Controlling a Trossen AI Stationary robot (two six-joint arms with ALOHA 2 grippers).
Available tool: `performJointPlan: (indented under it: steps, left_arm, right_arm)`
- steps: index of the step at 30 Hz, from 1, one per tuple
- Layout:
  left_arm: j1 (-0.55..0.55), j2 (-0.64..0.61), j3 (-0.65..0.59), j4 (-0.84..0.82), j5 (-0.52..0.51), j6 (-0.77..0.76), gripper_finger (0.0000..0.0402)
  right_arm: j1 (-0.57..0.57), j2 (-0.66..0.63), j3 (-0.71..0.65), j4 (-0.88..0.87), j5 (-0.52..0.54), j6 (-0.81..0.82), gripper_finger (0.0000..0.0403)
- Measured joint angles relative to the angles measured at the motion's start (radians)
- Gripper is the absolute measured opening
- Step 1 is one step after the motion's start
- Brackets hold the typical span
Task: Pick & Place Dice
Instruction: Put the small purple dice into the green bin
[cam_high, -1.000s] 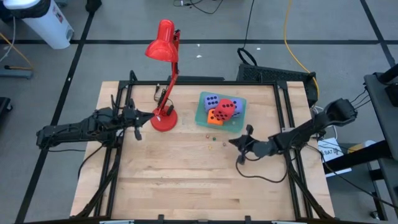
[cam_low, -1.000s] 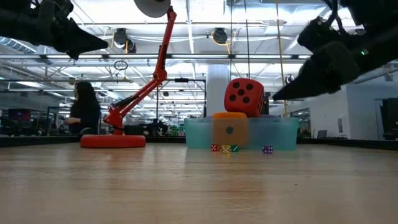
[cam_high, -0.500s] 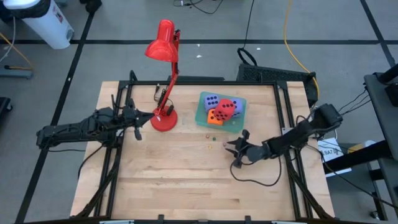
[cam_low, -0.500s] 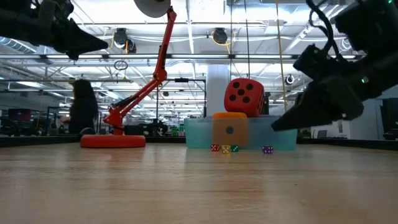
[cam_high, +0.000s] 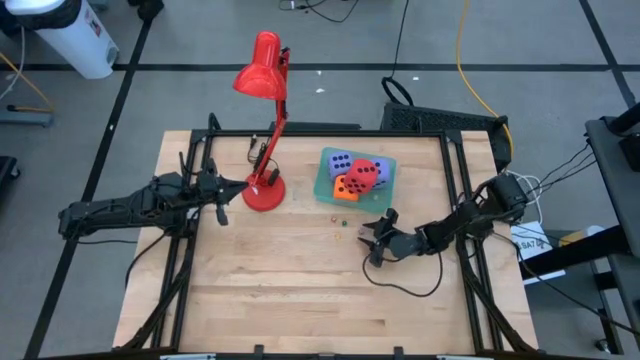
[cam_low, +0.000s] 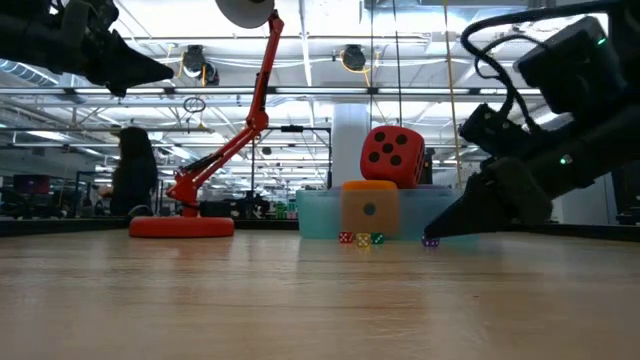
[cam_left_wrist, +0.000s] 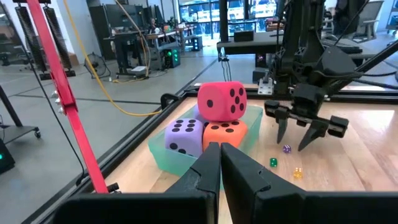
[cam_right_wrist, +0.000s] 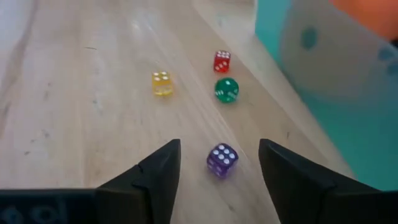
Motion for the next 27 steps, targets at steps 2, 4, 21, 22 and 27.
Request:
performJointPlan:
  steps: [2,4,21,22,27]
  left_arm:
    - [0.000,0.000,0.000,0.000,0.000,0.000,0.0026]
    - [0.000,0.000,0.000,0.003,0.000,0.000,0.0026]
    - [0.000,0.000,0.000,0.048,-0.007,0.000,0.0026]
    - [0.000,0.000,0.000,0.047,-0.007,0.000,0.0026]
    - [0.000,0.000,0.000,0.047,-0.007,0.003,0.0026]
  right_arm:
    - [-0.011,0.018,0.000,0.001,-0.004,0.041,0.0210]
    - [-0.020,0.035,0.000,0.001,-0.009,0.069,0.0210]
    - [-0.037,0.066,0.001,0.019,-0.043,0.098,0.0127]
    - [-0.037,0.066,0.001,0.019,-0.043,0.098,0.0119]
    - [-0.037,0.065,0.001,0.016,-0.046,0.098,0.0072]
